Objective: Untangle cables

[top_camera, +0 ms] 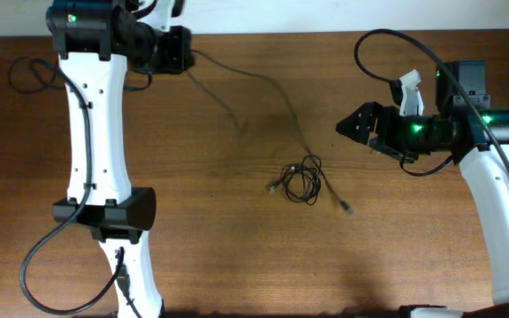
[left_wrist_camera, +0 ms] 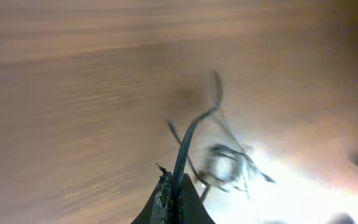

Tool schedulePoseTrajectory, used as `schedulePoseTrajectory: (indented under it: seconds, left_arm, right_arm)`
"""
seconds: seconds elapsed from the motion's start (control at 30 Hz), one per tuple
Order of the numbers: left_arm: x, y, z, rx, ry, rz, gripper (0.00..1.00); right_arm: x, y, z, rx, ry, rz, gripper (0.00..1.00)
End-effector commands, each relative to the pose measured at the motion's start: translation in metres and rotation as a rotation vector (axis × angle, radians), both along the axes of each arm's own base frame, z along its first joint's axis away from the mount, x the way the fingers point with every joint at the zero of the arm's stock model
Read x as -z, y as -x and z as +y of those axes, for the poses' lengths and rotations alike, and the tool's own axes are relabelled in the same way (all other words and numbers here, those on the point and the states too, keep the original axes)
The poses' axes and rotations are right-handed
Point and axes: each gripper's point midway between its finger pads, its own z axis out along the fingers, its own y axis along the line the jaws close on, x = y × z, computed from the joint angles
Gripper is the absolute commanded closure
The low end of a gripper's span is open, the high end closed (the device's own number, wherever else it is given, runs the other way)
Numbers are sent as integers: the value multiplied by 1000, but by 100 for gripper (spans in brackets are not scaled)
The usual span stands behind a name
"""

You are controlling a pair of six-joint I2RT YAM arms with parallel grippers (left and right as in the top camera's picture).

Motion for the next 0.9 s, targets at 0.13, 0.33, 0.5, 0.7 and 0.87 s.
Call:
schedulePoseTrajectory:
  seconds: [0.13, 0.33, 0.5, 0.7, 0.87]
  left_arm:
    - [-46, 50, -97, 427, 326, -75, 100]
    - [-34, 66, -135, 525, 225, -96, 100]
    - [-27, 77, -153, 561, 162, -97, 100]
    - [-26, 77, -154, 530, 166, -68, 100]
    - [-30, 81, -158, 522, 209, -42, 100]
  right_arm:
    - [-14, -1, 4, -39, -17, -68, 1]
    - [-27, 1, 17, 34, -172, 37, 1]
    - [-42, -7, 24, 81, -280, 65, 1]
    - [-44, -27, 14, 258, -304, 121, 1]
    - [-37, -33, 6, 450, -348, 264, 1]
